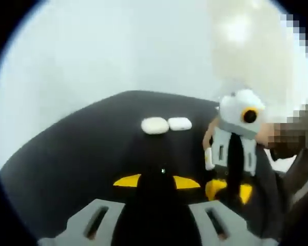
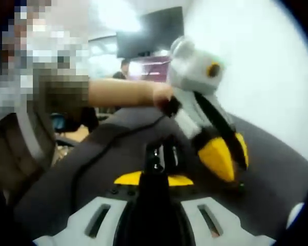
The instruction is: Pick up three earphones and place each one into its charging case using tactile feedback, ensure that each earphone is properly inserted and securely positioned inside the case.
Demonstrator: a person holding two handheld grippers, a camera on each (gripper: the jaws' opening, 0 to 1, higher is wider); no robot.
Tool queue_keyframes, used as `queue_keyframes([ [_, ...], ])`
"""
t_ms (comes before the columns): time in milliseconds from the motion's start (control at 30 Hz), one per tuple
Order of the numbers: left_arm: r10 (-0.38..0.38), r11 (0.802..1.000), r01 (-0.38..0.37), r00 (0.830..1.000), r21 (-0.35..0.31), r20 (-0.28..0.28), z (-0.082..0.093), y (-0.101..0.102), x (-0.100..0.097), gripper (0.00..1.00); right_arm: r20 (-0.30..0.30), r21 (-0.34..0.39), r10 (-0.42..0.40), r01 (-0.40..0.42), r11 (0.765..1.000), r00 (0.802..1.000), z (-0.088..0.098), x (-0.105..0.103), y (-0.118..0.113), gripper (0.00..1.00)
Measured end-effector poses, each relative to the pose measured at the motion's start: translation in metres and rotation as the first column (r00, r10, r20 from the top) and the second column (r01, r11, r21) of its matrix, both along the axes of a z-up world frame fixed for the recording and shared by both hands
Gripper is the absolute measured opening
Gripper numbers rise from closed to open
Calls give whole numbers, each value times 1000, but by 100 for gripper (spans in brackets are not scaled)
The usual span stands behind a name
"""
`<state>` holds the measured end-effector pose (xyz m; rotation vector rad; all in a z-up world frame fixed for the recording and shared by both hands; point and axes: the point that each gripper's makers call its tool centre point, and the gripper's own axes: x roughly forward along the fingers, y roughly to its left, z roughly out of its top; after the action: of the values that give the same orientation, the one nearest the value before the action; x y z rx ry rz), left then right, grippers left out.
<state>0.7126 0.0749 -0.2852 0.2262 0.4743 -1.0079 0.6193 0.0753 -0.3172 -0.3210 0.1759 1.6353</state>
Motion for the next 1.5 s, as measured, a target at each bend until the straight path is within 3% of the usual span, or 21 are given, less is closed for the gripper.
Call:
queue_keyframes([
  [100, 21, 999, -22, 999, 43, 35, 5, 30, -17, 17, -1, 0, 0, 0, 1000, 1000, 0, 0, 1, 18],
  [200, 35, 987, -40, 999, 153, 31, -8, 68, -51, 17, -3, 0, 1, -1, 1000, 1000, 0, 0, 1, 18],
  [333, 53, 987, -52, 999, 149, -2, -17, 88, -95, 18, -4, 0, 3, -3, 1000, 1000, 0, 0, 2, 18],
  [433, 76, 985, -77, 997, 157, 12, -26, 93, -108, 18, -9, 0, 4, -4, 1000, 1000, -1, -1, 2, 18],
  [533, 117, 984, -120, 993, 133, 30, -30, 93, -102, 18, -6, 1, 3, -3, 1000, 1000, -1, -1, 2, 18],
  [633, 177, 983, -176, 984, 48, -20, -31, 85, -93, 18, -1, 3, 3, -3, 1000, 1000, -1, -2, 1, 18],
  [700, 200, 979, -198, 979, 50, -43, -37, 85, -87, 17, -1, 4, 3, -3, 1000, 1000, -1, -2, 0, 18],
  [833, 184, 983, -183, 982, 30, -46, -37, 78, -82, 11, -1, 5, 5, -5, 1000, 1000, -1, -2, -1, 18],
  [933, 88, 993, -87, 996, 81, -7, -36, 73, -85, 10, -1, 5, 5, -5, 1000, 1000, -1, -3, -2, 18],
  [1000, -16, 991, 12, 999, 133, 33, -33, 69, -91, 10, -1, 4, 6, -6, 1000, 1000, -1, -3, -2, 18],
  [1033, -38, 986, 33, 999, 163, 27, -33, 69, -91, 10, -1, 4, 6, -6, 1000, 1000, -1, -2, -2, 18],
  [1100, -165, 958, 156, 986, 241, 19, -36, 68, -99, 11, -1, 4, 6, -6, 1000, 1000, -1, -3, -2, 18],
  [1200, -257, 932, 247, 966, 264, 3, -35, 67, -101, 11, 1, 4, 5, -5, 1000, 1000, -1, -3, -1, 18],
  [1267, -180, 930, 164, 984, 330, 18, -34, 82, -81, 15, 2, 4, 4, -4, 1000, 1000, -1, -3, -1, 18],
  [1333, -104, 930, 85, 994, 357, 35, -31, 96, -67, 19, 2, 5, 4, -4, 1000, 1000, -1, -3, -1, 18],
  [1400, -58, 931, 50, 998, 363, 12, -29, 107, -65, 23, 2, 5, 5, -5, 1000, 1000, -1, -3, -1, 18],
  [1500, 81, 930, -88, 996, 358, 35, -24, 129, -51, 18, 0, 4, 6, -6, 1000, 1000, -1, -3, -1, 18],
])
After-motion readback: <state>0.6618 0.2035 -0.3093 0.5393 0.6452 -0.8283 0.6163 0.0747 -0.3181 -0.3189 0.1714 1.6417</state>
